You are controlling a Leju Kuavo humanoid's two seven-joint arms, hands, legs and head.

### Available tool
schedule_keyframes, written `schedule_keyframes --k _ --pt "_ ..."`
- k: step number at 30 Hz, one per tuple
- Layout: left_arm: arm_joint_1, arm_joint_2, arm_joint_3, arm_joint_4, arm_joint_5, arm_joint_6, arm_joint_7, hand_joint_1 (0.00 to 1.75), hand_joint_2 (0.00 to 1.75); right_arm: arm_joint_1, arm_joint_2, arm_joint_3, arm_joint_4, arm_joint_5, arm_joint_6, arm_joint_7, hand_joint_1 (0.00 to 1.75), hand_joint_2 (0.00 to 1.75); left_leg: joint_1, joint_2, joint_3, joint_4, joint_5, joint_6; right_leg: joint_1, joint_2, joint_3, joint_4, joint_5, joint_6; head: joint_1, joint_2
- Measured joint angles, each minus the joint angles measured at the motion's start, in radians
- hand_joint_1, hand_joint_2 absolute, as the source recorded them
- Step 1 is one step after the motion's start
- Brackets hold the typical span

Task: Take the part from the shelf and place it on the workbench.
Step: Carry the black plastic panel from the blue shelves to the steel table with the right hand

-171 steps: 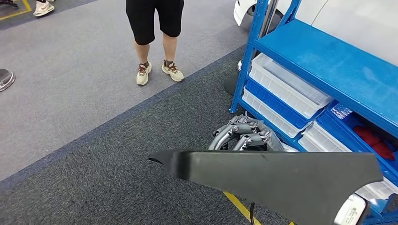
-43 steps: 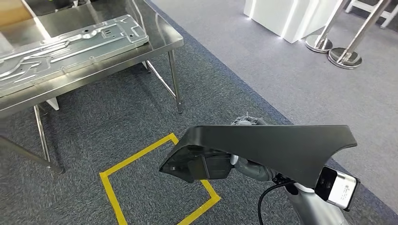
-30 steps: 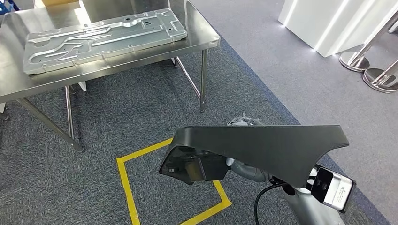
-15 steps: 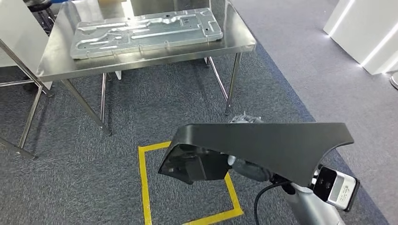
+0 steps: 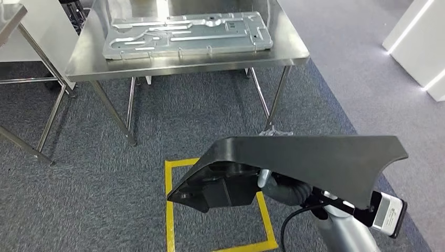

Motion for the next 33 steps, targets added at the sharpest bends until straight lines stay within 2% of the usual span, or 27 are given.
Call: schedule_keyframes --k 1,3,4,5,6,7,9,10,11,13,14,15,16,17,18,19,20,21,22,23,24,25,26,27,30,31,33 --pt "-0.001 0.000 0.000 0.000 0.000 0.000 -0.001 0.00 1.75 0.001 0.000 -0.002 0.000 0.000 0.000 -0.002 1.75 1.75 0.000 -0.002 0.011 -0.001 -0.004 0.004 -0.001 0.006 -0.033 0.052 -0.017 0.001 0.000 0.000" --pt "-0.002 0.000 0.000 0.000 -0.001 0.000 -0.002 0.00 1.75 0.007 0.000 -0.004 0.000 0.000 -0.001 -0.006 1.75 1.75 -0.002 -0.005 0.028 -0.001 -0.019 0.007 -0.001 0.015 -0.127 0.181 -0.059 0.004 0.000 0.000" --pt "-0.001 0.000 0.000 0.000 -0.001 0.000 -0.002 0.00 1.75 0.011 0.000 -0.004 0.000 0.000 -0.001 -0.006 1.75 1.75 -0.003 -0.008 0.039 -0.001 -0.029 0.007 0.000 0.016 -0.168 0.223 -0.075 0.004 0.000 0.000" --pt "0.000 0.000 0.000 0.000 -0.002 0.000 -0.003 0.00 1.75 0.015 0.000 -0.005 0.000 0.001 -0.001 -0.006 1.75 1.75 -0.003 -0.011 0.052 -0.001 -0.040 0.007 0.001 0.017 -0.194 0.233 -0.081 0.004 0.000 0.000" --pt "0.000 0.000 0.000 0.000 -0.002 -0.001 -0.003 0.00 1.75 0.017 0.000 -0.006 0.000 0.001 -0.001 -0.006 1.75 1.75 -0.003 -0.015 0.069 -0.001 -0.053 0.006 0.002 0.017 -0.203 0.208 -0.071 0.001 0.000 0.000" --pt "0.000 0.000 0.000 0.000 -0.002 -0.001 -0.003 0.00 1.75 0.018 0.000 -0.007 0.000 0.001 -0.001 -0.006 1.75 1.75 -0.003 -0.018 0.087 -0.001 -0.067 0.004 0.004 0.018 -0.199 0.154 -0.038 -0.004 0.000 0.000" --pt "0.000 -0.001 0.000 0.000 -0.004 -0.001 -0.003 0.00 1.75 0.020 -0.001 -0.009 0.001 0.000 -0.001 -0.007 1.75 1.75 -0.004 -0.023 0.119 -0.003 -0.097 -0.002 0.011 0.022 -0.181 0.033 0.083 -0.016 0.000 0.000" --pt "-0.001 -0.002 0.000 0.000 -0.004 -0.001 -0.003 0.00 1.75 0.022 -0.001 -0.010 0.001 0.001 -0.001 -0.007 1.75 1.75 -0.005 -0.024 0.130 -0.009 -0.110 -0.007 0.015 0.025 -0.173 -0.004 0.128 -0.021 0.000 0.000" --pt "-0.002 -0.002 0.000 0.000 -0.005 -0.001 -0.004 0.00 1.75 0.022 -0.001 -0.010 0.000 0.001 -0.001 -0.009 1.75 1.75 -0.006 -0.025 0.143 -0.016 -0.115 -0.014 0.018 0.027 -0.167 -0.022 0.151 -0.026 0.000 0.000" --pt "-0.006 -0.001 0.000 0.000 -0.007 -0.001 -0.006 0.00 1.75 0.021 -0.002 -0.012 -0.004 0.002 -0.001 -0.013 1.75 1.75 -0.006 -0.024 0.150 -0.001 -0.097 -0.027 0.018 0.028 -0.143 -0.034 0.132 -0.037 0.000 0.000" --pt "-0.008 -0.001 0.000 0.000 -0.008 -0.001 -0.006 0.00 1.75 0.020 -0.002 -0.012 -0.006 0.002 -0.001 -0.016 1.75 1.75 -0.006 -0.021 0.134 0.043 -0.070 -0.032 0.015 0.028 -0.124 -0.045 0.123 -0.044 0.001 0.000" --pt "-0.010 0.000 0.000 0.000 -0.008 -0.001 -0.007 0.00 1.75 0.021 -0.003 -0.013 -0.007 0.003 -0.001 -0.018 1.75 1.75 -0.005 -0.018 0.097 0.108 -0.045 -0.036 0.013 0.026 -0.102 -0.054 0.113 -0.049 0.000 0.000" --pt "-0.011 0.000 -0.001 0.000 -0.008 0.000 -0.007 0.00 1.75 0.022 -0.002 -0.013 -0.007 0.004 -0.002 -0.021 1.75 1.75 -0.004 -0.015 0.049 0.181 -0.033 -0.039 0.011 0.025 -0.079 -0.064 0.103 -0.053 0.000 0.000" --pt "-0.011 0.000 -0.001 0.000 -0.008 0.001 -0.007 0.00 1.75 0.022 -0.002 -0.013 -0.007 0.004 -0.002 -0.023 1.75 1.75 -0.004 -0.013 0.000 0.244 -0.044 -0.043 0.010 0.024 -0.057 -0.071 0.091 -0.054 0.000 0.000" --pt "-0.008 0.001 -0.001 0.000 -0.008 0.001 -0.007 0.00 1.75 0.023 -0.002 -0.012 -0.007 0.005 -0.002 -0.024 1.75 1.75 -0.004 -0.012 -0.044 0.282 -0.084 -0.046 0.010 0.023 -0.034 -0.077 0.078 -0.055 0.000 0.000" --pt "-0.005 0.002 -0.001 0.000 -0.008 0.002 -0.007 0.00 1.75 0.024 -0.002 -0.012 -0.007 0.006 -0.002 -0.025 1.75 1.75 -0.004 -0.011 -0.079 0.296 -0.139 -0.049 0.009 0.024 -0.011 -0.080 0.063 -0.055 0.000 0.000" --pt "-0.003 0.002 -0.001 0.000 -0.009 0.003 -0.008 0.00 1.75 0.024 -0.002 -0.012 -0.007 0.007 -0.002 -0.025 1.75 1.75 -0.004 -0.010 -0.105 0.287 -0.192 -0.050 0.008 0.024 0.012 -0.081 0.046 -0.054 0.000 0.000" --pt "-0.001 0.002 -0.001 0.000 -0.010 0.003 -0.008 0.00 1.75 0.025 -0.002 -0.012 -0.007 0.008 -0.002 -0.026 1.75 1.75 -0.004 -0.009 -0.122 0.260 -0.225 -0.050 0.008 0.026 0.035 -0.081 0.029 -0.052 0.000 0.000" --pt "0.000 0.002 -0.001 0.000 -0.010 0.003 -0.008 0.00 1.75 0.026 -0.002 -0.012 -0.007 0.009 -0.002 -0.026 1.75 1.75 -0.003 -0.007 -0.133 0.218 -0.218 -0.049 0.008 0.026 0.059 -0.080 0.011 -0.050 0.000 0.000" --pt "0.002 0.002 -0.001 0.000 -0.010 0.003 -0.008 0.00 1.75 0.027 -0.002 -0.012 -0.007 0.010 -0.002 -0.027 1.75 1.75 -0.003 -0.005 -0.138 0.161 -0.150 -0.046 0.008 0.026 0.080 -0.080 -0.008 -0.048 0.000 0.000" --pt "0.005 0.002 -0.001 0.000 -0.010 0.003 -0.008 0.00 1.75 0.027 -0.002 -0.011 -0.006 0.012 -0.002 -0.028 1.75 1.75 -0.005 -0.002 -0.143 0.107 -0.058 -0.043 0.009 0.028 0.098 -0.074 -0.027 -0.044 0.000 0.000" --pt "0.007 0.002 -0.001 0.000 -0.010 0.004 -0.008 0.00 1.75 0.028 -0.002 -0.011 -0.005 0.013 -0.002 -0.028 1.75 1.75 -0.006 0.001 -0.144 0.070 0.033 -0.038 0.012 0.029 0.111 -0.067 -0.047 -0.039 0.001 0.000" --pt "0.009 0.002 0.000 0.000 -0.010 0.004 -0.008 0.00 1.75 0.028 -0.002 -0.010 -0.004 0.014 -0.002 -0.029 1.75 1.75 -0.008 0.003 -0.145 0.051 0.100 -0.032 0.014 0.032 0.119 -0.062 -0.065 -0.034 0.001 0.000" --pt "0.007 0.002 0.000 0.000 -0.010 0.005 -0.008 0.00 1.75 0.027 -0.002 -0.010 -0.005 0.015 -0.002 -0.029 1.75 1.75 -0.011 0.003 -0.146 0.052 0.117 -0.026 0.016 0.035 0.126 -0.057 -0.079 -0.028 0.001 0.000" --pt "-0.006 0.002 -0.001 0.000 -0.011 0.005 -0.010 0.00 1.75 0.019 -0.002 -0.010 -0.007 0.016 -0.002 -0.030 1.75 1.75 -0.010 -0.002 -0.136 0.057 0.107 -0.006 0.011 0.032 0.128 -0.033 -0.114 -0.010 0.001 0.000" --pt "-0.009 0.002 -0.001 0.000 -0.010 0.006 -0.010 0.00 1.75 0.018 -0.002 -0.010 -0.007 0.015 -0.002 -0.031 1.75 1.75 -0.009 -0.003 -0.131 0.053 0.102 0.000 0.010 0.030 0.107 0.008 -0.134 -0.006 0.001 0.000" --pt "-0.010 0.002 -0.001 0.000 -0.010 0.006 -0.010 0.00 1.75 0.018 -0.002 -0.010 -0.007 0.015 -0.002 -0.033 1.75 1.75 -0.010 -0.004 -0.124 0.051 0.090 0.007 0.009 0.029 0.017 0.148 -0.182 -0.001 0.001 0.000"
